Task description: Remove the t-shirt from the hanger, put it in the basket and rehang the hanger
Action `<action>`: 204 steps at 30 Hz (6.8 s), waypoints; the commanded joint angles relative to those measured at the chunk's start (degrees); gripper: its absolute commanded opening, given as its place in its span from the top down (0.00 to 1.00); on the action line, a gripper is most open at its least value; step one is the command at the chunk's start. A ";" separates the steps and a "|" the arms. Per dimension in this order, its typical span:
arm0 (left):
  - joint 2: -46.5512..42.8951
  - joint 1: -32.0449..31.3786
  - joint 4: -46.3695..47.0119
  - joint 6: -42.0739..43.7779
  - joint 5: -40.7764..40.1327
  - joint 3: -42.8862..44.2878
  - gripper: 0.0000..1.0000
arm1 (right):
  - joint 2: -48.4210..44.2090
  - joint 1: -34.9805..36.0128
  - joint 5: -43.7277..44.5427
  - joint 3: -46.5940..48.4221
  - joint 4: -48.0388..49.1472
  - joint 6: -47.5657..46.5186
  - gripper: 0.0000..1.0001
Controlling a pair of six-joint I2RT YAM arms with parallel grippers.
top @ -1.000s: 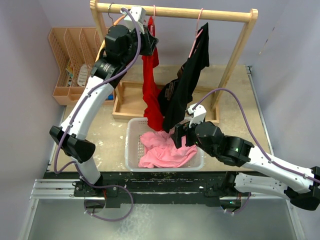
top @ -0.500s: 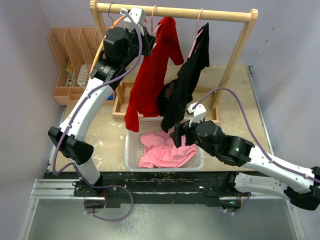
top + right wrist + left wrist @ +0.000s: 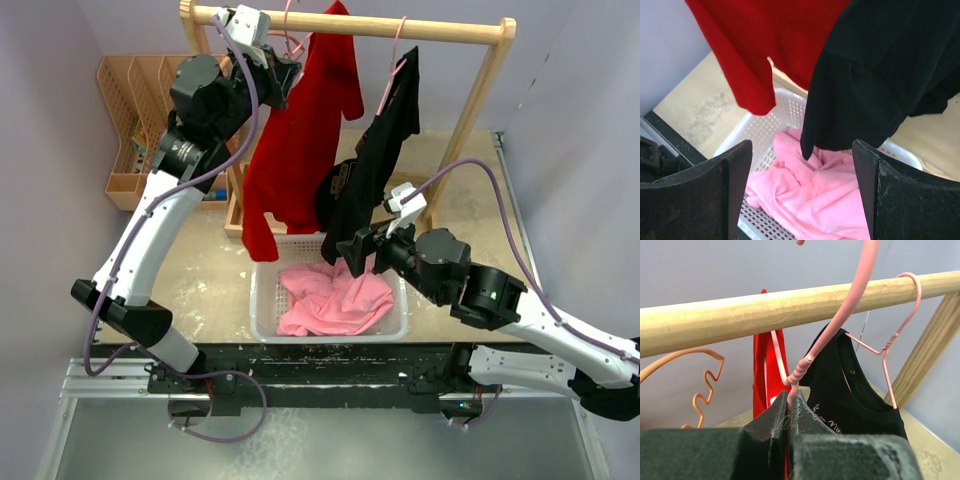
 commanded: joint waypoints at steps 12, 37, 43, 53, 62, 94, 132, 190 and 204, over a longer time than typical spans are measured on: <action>-12.53 -0.16 -2.12 3.84 0.05 -3.62 1.00 | 11.10 0.28 0.15 18.59 18.77 -12.92 0.23; -27.58 -0.16 -3.90 0.49 -0.09 -24.79 1.00 | 35.28 -15.95 -11.95 39.84 25.00 -5.61 0.31; -27.47 -0.16 -2.76 -1.12 0.86 -26.11 1.00 | 37.27 -16.06 -14.64 40.83 23.78 -4.30 0.32; -27.83 -0.16 -1.49 -2.64 3.10 -27.67 1.00 | 40.55 -16.16 -15.41 41.92 23.10 -3.49 0.33; -29.57 -0.17 -1.71 -2.87 3.07 -29.38 1.00 | 42.94 -16.63 -14.75 41.99 23.60 -2.61 0.56; -36.10 -0.16 -14.69 -4.78 11.54 -36.83 1.00 | 44.33 -29.58 3.73 41.88 17.96 -4.16 1.00; -9.86 -0.16 -1.12 -5.15 1.81 -11.17 1.00 | 20.34 -17.30 -12.59 10.38 27.70 -5.58 1.00; -15.49 9.66 3.70 -16.80 19.46 -12.07 0.01 | 21.77 -15.85 -24.56 42.52 21.99 -13.74 1.00; -21.78 9.66 1.93 -13.99 16.56 -15.42 0.01 | 31.88 -15.89 -34.22 68.35 18.89 -10.95 1.00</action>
